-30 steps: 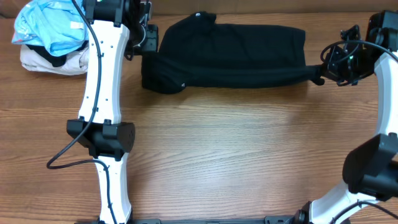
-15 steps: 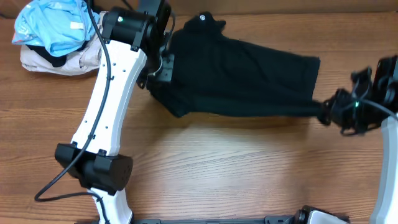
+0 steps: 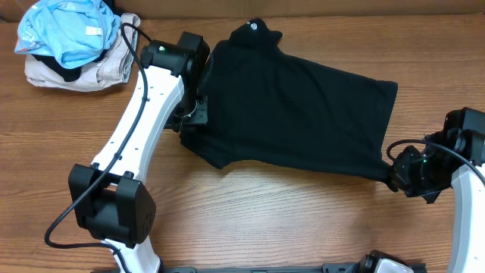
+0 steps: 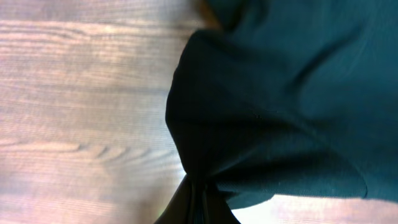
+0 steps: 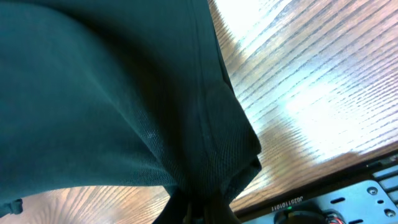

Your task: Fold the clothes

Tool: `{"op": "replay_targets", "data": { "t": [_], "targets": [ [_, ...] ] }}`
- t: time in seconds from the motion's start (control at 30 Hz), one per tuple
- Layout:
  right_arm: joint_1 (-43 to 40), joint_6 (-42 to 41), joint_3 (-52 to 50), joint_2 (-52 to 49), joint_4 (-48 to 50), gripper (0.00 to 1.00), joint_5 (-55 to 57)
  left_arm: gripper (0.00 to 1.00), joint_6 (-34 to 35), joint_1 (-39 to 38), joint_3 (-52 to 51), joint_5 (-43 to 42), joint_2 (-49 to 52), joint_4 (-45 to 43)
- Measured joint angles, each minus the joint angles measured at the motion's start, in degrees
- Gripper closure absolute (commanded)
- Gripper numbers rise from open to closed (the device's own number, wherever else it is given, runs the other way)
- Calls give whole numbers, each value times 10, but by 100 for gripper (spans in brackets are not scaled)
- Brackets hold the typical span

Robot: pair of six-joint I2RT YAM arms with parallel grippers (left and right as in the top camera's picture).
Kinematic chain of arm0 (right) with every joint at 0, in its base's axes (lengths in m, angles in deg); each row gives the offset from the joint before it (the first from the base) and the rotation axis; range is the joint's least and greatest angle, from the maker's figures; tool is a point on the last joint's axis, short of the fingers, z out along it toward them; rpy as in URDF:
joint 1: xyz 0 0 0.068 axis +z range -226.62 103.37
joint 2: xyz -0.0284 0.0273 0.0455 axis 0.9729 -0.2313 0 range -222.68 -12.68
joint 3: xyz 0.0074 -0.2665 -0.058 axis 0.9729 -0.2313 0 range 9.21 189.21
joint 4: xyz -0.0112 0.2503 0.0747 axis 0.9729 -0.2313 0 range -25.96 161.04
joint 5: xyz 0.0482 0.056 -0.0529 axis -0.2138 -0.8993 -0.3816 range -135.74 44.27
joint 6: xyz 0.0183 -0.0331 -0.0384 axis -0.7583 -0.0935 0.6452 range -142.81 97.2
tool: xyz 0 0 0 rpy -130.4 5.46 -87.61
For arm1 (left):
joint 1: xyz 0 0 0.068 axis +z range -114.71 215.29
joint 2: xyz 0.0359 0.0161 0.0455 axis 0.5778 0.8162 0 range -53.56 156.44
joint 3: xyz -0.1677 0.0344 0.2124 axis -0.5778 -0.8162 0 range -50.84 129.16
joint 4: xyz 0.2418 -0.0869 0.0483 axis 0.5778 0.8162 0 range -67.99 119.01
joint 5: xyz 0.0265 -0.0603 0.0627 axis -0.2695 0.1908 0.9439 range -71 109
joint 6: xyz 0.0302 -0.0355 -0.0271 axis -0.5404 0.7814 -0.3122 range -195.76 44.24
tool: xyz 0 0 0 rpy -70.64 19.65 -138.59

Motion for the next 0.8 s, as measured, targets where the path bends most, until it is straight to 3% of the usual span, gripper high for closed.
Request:
{"op": "replay_targets", "data": {
  "t": [0.6,0.8],
  "targets": [
    [0,-30,-5,-41,203,96,4,96,4,17,-44,4,0,-308],
    [0,-29,-6,-99,246,96,4,89,4,17,-72,4,0,-363]
  ]
}}
